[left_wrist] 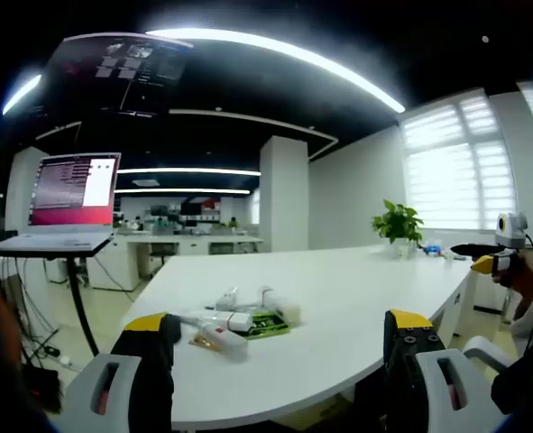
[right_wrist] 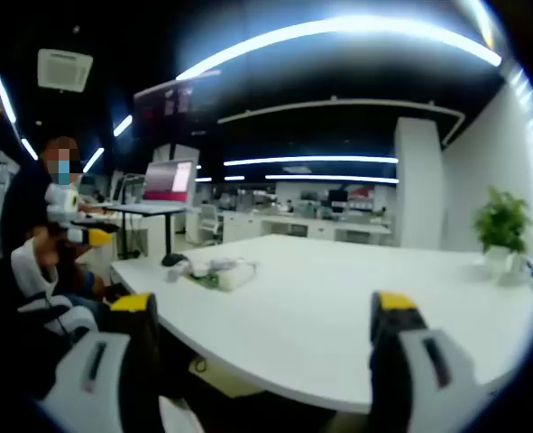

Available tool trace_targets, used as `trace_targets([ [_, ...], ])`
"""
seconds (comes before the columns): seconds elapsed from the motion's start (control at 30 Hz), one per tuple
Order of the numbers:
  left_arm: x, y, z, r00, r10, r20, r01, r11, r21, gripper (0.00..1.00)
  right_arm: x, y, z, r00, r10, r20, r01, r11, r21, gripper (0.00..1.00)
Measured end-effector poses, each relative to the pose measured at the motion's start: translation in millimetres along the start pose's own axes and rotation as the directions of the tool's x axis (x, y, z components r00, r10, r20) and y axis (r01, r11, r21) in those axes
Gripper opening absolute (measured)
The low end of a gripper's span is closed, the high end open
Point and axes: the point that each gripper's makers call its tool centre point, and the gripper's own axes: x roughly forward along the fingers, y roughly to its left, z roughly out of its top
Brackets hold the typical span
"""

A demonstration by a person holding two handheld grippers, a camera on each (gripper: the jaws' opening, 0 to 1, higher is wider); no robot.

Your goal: Arrange the skincare products in the storage area until every visible bottle or jar stands upright without overlapping.

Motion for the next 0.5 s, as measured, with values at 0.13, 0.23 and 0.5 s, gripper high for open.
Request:
trace_targets([
  [0.13,15,-10.9,-25.0,0.998,-0.054,-0.039,0.053,0.998,-0.035,0.99,17,21,-8.7,0.998,0.06,-0.025,-0.06,0.998,0.001,0.98],
  [0.23,22,-12.5,-41.3,0.994,-0.072,-0.08,0.068,0.996,-0.051,0.99,25,32,-14.2,0.995,0.086,-0.041,-0.086,0.996,0.001,0.98],
  [0.5,22,9.3,-36.6,0.997,-0.044,-0.068,0.04,0.997,-0.062,0.99,37,29,-20.5,0.994,0.081,-0.075,-0.08,0.997,0.013,0.99],
])
